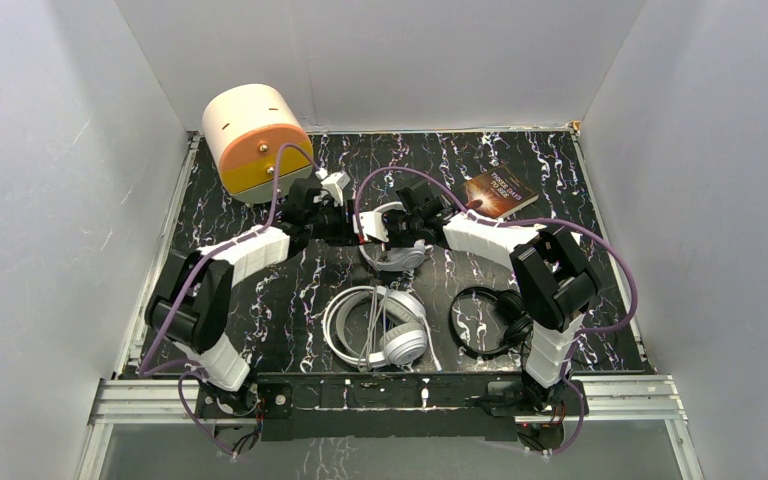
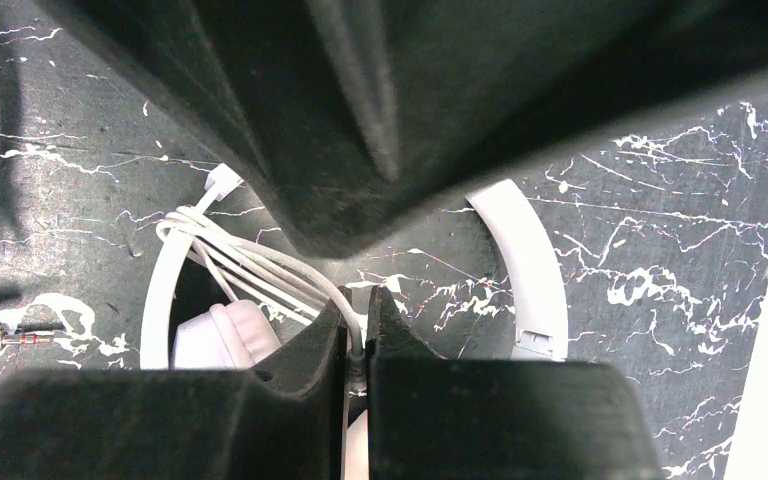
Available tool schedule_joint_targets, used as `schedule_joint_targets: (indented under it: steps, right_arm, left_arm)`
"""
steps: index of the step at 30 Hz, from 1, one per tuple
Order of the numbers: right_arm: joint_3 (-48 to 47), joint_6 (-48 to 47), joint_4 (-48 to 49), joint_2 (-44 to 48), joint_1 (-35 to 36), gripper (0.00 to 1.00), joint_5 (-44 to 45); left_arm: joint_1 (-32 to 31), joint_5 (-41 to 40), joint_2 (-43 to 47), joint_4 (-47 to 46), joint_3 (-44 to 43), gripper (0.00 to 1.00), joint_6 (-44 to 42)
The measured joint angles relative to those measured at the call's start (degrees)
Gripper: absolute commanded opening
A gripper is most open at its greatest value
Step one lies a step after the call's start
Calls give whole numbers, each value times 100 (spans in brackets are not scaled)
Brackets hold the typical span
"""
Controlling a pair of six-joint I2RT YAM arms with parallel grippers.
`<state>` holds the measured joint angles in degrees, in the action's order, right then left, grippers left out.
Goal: Wrap the headphones
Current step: Place the headphones at the center of the board.
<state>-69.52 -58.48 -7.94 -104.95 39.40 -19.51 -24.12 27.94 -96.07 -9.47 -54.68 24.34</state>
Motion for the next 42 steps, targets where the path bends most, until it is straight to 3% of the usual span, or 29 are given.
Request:
schedule_joint_targets:
  steps: [4,13,16,21,25,28,31,35,36,37,42]
  right_arm:
    - [0,7,0,2,0,3,-24]
    - [0,4,-7,11,0,3,-81]
    - [0,4,-9,11,0,3,-90]
    - [0,4,-39,11,0,3,-107]
    - [0,0,-52,11,0,5,-103]
    - [0,-2,-52,11,-2,21,-76]
    - [0,39,-59,35,-2,48,33]
    - [0,348,-146,299,-2,69,387]
    - [0,448,-190,420,-2,89,476]
    - [0,551,-236,551,-2,98,555]
    - [-26,1021,-398,1311,-2,99,826]
  left_arm:
    - [0,122,240,-70,-39,42,-50]
    - [-28,769,-498,-153,-153,34,-28]
    - [-28,872,-564,-212,-153,24,-4]
    - [-35,894,-627,-254,-247,22,37]
    - [-39,876,-721,-245,-387,7,79]
    - [-52,846,-824,-197,-538,1,101]
    - [-74,710,-922,-42,-702,0,96]
    - [-74,400,-1123,173,-848,0,109]
    - [-74,323,-1189,243,-890,0,131]
    - [-74,256,-1250,299,-920,0,155]
    - [-76,188,-1502,433,-1095,0,319]
